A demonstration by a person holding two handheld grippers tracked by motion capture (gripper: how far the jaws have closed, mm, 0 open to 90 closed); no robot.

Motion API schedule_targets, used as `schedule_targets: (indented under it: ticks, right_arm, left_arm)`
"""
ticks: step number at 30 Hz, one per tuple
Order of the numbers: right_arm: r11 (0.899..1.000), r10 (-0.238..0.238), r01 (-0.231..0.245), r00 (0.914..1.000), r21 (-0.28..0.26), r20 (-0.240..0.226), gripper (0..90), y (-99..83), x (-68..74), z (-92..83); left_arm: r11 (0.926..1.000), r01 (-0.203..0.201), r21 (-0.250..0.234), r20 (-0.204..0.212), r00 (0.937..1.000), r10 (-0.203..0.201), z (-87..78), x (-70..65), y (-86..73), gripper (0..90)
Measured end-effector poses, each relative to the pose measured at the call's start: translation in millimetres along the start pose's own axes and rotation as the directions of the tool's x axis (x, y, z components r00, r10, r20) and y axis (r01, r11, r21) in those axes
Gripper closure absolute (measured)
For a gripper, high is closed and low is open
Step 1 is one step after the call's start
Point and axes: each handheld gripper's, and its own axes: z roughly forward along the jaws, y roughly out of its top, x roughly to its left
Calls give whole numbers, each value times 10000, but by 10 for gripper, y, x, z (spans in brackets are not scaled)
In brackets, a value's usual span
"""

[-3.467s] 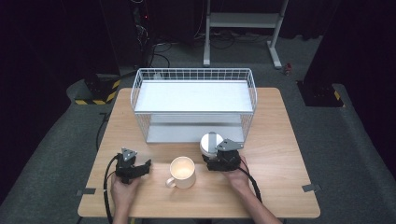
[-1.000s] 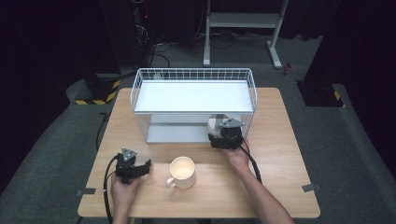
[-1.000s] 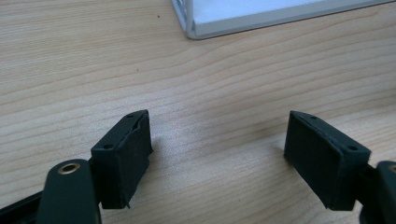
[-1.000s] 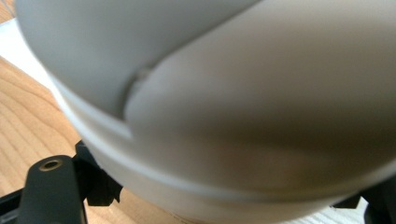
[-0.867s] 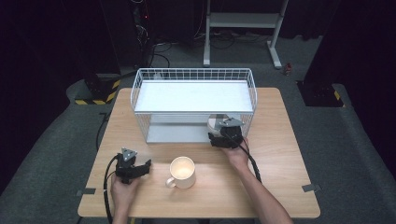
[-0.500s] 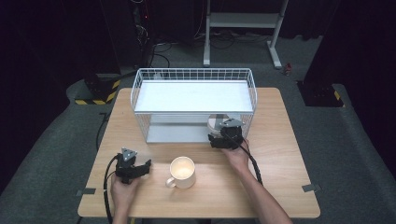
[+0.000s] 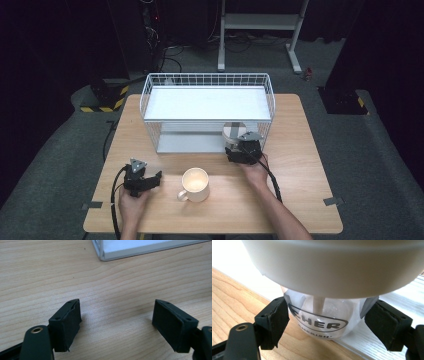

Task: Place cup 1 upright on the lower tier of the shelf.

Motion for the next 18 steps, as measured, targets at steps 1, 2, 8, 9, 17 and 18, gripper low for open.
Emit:
schedule_targets:
  ticks: [1, 2, 8, 9, 17, 18]
  right_arm:
    - [10000, 0, 0, 10000, 0, 0, 197, 0, 0, 0]
    - [10000, -2, 2, 10000, -6, 27, 197, -1, 2, 1]
    - [9999, 122, -123, 9998, 38, 132, 197, 13, -3, 24]
    - [9999, 122, -123, 9998, 38, 132, 197, 13, -3, 24]
    - [9998, 194, -195, 9994, 31, 280, 201, 33, -37, 76]
    - [9996, 254, -259, 9991, 118, 343, 207, 27, -48, 96]
  left_arm:
    - [10000, -5, 1, -1, 10000, 5, 0, 0, 0, 231]
    - [10000, -2, 1, 3, 10000, 2, 0, 0, 0, 231]
    - [10000, -22, 16, 13, 10000, 22, -1, 2, 0, 230]
    - [10000, -22, 16, 13, 10000, 22, -1, 2, 0, 230]
    - [10000, -3, 3, 3, 10000, 3, 0, 0, 0, 230]
    - [10000, -4, 1, 5, 10000, 4, 0, 0, 0, 230]
